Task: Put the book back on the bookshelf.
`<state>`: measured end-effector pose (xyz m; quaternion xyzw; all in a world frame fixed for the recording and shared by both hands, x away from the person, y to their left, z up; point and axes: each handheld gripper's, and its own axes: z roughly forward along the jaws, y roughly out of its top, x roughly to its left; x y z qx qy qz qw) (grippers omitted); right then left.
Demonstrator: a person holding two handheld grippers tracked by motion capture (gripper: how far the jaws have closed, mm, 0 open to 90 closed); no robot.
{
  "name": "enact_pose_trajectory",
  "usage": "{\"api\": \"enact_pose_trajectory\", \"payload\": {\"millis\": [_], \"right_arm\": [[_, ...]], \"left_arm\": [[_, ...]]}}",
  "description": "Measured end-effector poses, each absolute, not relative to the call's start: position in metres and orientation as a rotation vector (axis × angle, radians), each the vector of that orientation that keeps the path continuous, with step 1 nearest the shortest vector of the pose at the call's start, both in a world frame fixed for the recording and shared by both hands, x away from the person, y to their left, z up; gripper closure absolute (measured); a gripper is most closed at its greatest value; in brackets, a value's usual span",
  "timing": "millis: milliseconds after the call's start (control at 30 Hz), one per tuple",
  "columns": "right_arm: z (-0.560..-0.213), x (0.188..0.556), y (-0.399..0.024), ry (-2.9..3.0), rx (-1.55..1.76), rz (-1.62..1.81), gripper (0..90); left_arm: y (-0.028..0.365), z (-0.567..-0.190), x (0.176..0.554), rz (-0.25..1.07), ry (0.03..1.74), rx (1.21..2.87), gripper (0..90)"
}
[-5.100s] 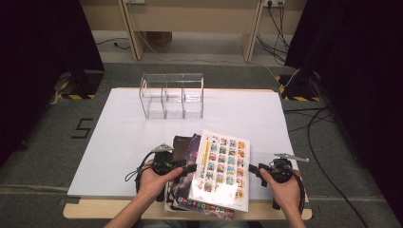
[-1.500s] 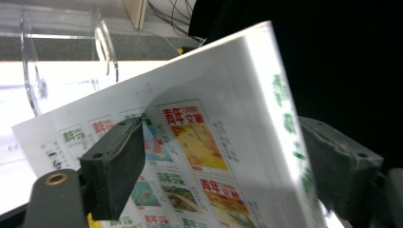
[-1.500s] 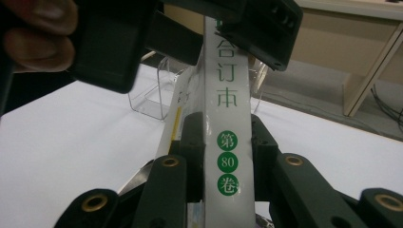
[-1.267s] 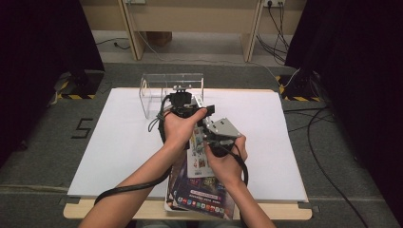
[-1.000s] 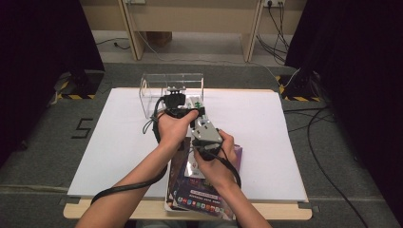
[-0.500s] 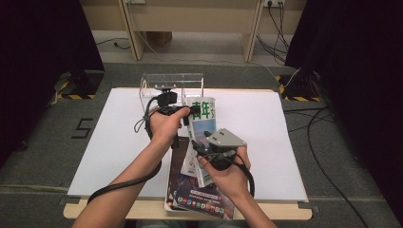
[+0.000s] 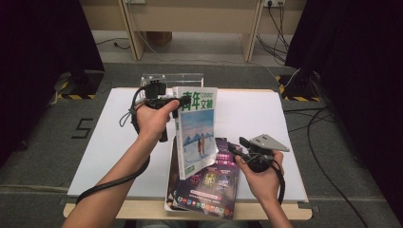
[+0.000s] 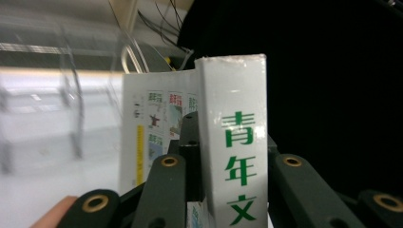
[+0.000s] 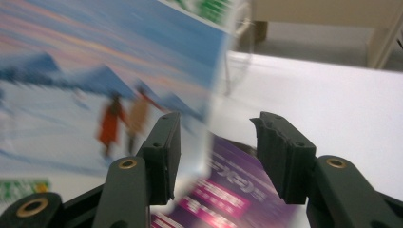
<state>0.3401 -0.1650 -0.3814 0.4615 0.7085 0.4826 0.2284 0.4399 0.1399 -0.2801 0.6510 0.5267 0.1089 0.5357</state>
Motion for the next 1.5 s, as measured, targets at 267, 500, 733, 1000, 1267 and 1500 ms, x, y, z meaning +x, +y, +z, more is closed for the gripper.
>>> {"api": "enact_pose_trajectory", "payload": {"millis": [267, 500, 733, 1000, 1267, 1500], "right_arm": [[-0.401, 0.338, -0.196, 1.891, 1.362, 1.296, 51.7], [-0.415, 0.338, -0.208, 1.852, 1.393, 1.285, 51.7], [-0.428, 0.339, -0.214, 1.847, 1.422, 1.272, 51.8], [-0.435, 0.343, -0.219, 1.821, 1.449, 1.287, 51.7], [-0.441, 0.343, -0.221, 1.825, 1.473, 1.280, 51.7], [-0.442, 0.344, -0.220, 1.830, 1.453, 1.273, 51.7]], "left_arm": [[0.163, -0.262, 0.445, 0.520, 1.252, 1.530, 73.8], [0.175, -0.265, 0.460, 0.639, 1.276, 1.520, 73.9], [0.175, -0.261, 0.474, 0.622, 1.274, 1.488, 73.9], [0.155, -0.245, 0.495, 0.627, 1.242, 1.490, 73.8], [0.141, -0.242, 0.511, 0.624, 1.238, 1.521, 73.9], [0.130, -0.235, 0.526, 0.632, 1.227, 1.506, 73.8]]}}
